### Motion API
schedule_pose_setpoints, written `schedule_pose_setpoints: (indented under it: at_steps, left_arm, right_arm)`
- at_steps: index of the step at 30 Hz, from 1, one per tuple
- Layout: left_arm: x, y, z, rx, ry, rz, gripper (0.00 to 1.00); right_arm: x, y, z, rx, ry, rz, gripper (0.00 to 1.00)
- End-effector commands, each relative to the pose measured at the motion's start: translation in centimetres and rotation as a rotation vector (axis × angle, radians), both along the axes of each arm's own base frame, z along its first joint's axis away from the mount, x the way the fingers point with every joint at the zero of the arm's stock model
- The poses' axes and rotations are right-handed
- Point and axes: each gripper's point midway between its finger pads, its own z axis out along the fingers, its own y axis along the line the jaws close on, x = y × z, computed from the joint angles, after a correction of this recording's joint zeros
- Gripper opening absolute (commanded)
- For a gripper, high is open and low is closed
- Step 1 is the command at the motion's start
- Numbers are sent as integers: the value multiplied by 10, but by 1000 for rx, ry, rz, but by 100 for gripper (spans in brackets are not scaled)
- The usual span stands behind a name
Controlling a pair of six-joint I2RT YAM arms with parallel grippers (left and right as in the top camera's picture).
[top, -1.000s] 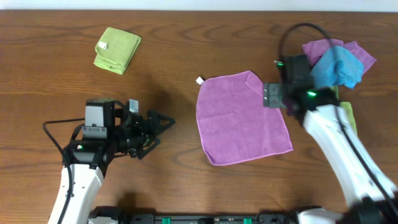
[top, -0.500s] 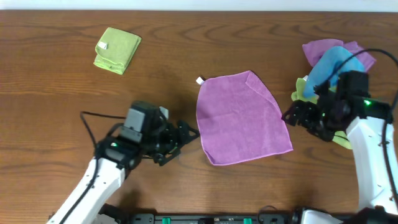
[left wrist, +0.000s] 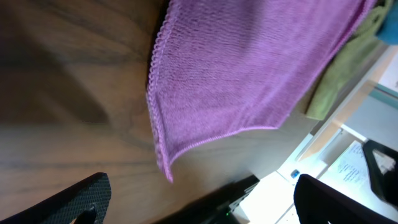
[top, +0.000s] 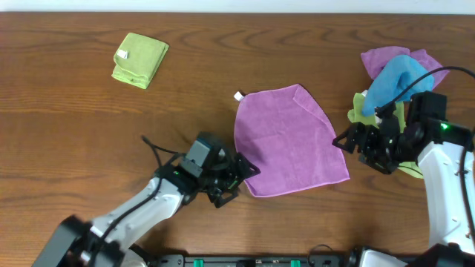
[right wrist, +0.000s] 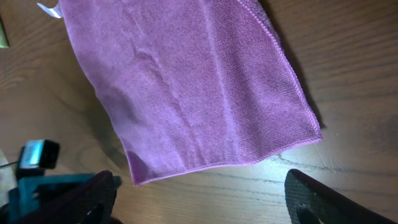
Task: Fold the cloth
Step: 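Grasp the purple cloth's bottom-left corner with the left gripper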
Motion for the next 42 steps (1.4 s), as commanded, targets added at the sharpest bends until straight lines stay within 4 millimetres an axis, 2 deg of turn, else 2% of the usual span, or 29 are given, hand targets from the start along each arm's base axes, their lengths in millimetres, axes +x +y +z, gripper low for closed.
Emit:
schedule_pose_setpoints:
  at_steps: [1,7,11,15,17,22,23,24,28,33,39,42]
  left_arm:
    - [-4,-7,-19,22,106,64,95]
    - [-4,-23,-33,-12,154,70,96]
    - [-3,-23,-45,0,189,94,100]
    - [-2,-24,-53,6,211,110,85]
    - [-2,-23,-57,14,216,115,74]
    - [-1,-22,-60,25,199,107,26]
    - [1,-24,-58,15,160,79,13]
    - [4,-28,-53,-9,95,26,6]
    - [11,-29,-45,-50,1,-65,6]
    - [16,-4,-45,-40,-21,-105,6]
    - [6,43,-47,28,10,-149,6]
    - [-1,60,-47,61,29,-156,6]
  right_arm:
    - [-1,2,1,19,-10,14,88]
    - [-1,2,1,19,-9,14,88]
    - [-2,2,0,17,-6,13,88]
    - [-2,2,0,17,-5,14,88]
    - [-2,2,0,17,-5,14,88]
    - [-2,2,0,17,-4,14,89]
    - [-2,2,0,16,-5,14,89]
    - [-2,1,-1,11,-3,13,90]
    - [-6,-11,-10,-65,24,3,92]
    - [-1,-6,-18,-76,-56,110,94]
    - [31,18,-11,-87,-269,280,89]
    - [47,41,-4,-105,-366,360,87]
